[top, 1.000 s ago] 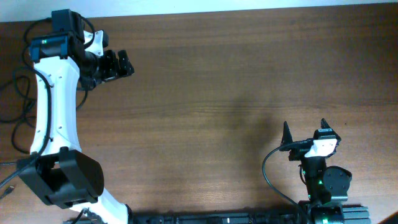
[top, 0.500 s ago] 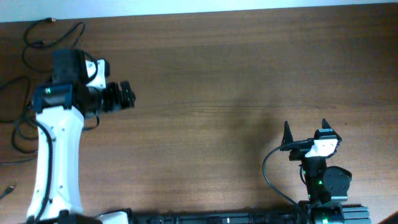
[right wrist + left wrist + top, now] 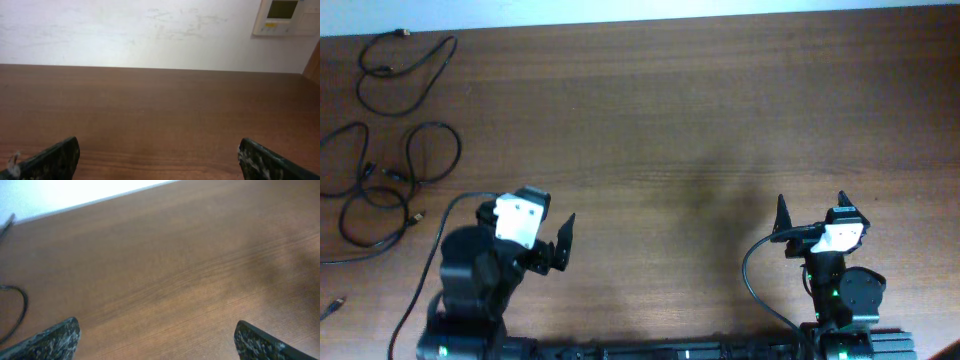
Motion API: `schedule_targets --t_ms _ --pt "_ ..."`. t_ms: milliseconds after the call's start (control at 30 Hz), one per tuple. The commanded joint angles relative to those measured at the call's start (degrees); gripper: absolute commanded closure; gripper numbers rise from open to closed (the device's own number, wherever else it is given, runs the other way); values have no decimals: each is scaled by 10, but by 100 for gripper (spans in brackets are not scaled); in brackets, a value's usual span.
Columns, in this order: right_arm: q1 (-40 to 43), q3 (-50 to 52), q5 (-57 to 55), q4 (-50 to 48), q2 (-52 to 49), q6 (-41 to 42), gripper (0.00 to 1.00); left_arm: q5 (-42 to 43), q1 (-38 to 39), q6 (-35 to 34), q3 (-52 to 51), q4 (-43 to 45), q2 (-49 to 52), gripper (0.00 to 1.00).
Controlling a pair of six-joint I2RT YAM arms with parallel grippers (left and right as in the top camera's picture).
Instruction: Untangle cables
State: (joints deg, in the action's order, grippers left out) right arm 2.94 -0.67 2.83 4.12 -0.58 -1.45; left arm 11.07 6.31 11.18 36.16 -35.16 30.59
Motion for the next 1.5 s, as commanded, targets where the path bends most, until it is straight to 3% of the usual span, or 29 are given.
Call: schedule_targets --t_ms 0,100,367,500,633,800,967,1233,1367,1467 --pt "-3 3 -3 3 4 4 2 0 2 14 -51 7 -90 1" --pt "-3 3 -3 3 4 4 2 0 2 14 -73 36 -105 1" --pt "-3 3 -3 3 4 4 2 -4 -34 -15 -246 303 -224 1" --pt "-3 3 -3 3 4 4 2 -19 -74 -80 -336 396 -282 1" --pt "-3 3 -3 3 4 4 2 -43 -96 -106 -356 398 -303 1" --pt "-3 3 -3 3 4 4 2 -91 -96 -117 -356 304 -303 1" --pt "-3 3 -3 3 4 4 2 -122 -96 -150 -357 303 -303 1" --pt "-3 3 -3 3 4 4 2 -120 -115 -141 -357 303 -303 1" --pt "-3 3 -3 3 4 4 2 -120 -105 -94 -357 303 -303 1" --pt "-3 3 -3 3 4 4 2 -118 -104 -121 -357 303 -303 1"
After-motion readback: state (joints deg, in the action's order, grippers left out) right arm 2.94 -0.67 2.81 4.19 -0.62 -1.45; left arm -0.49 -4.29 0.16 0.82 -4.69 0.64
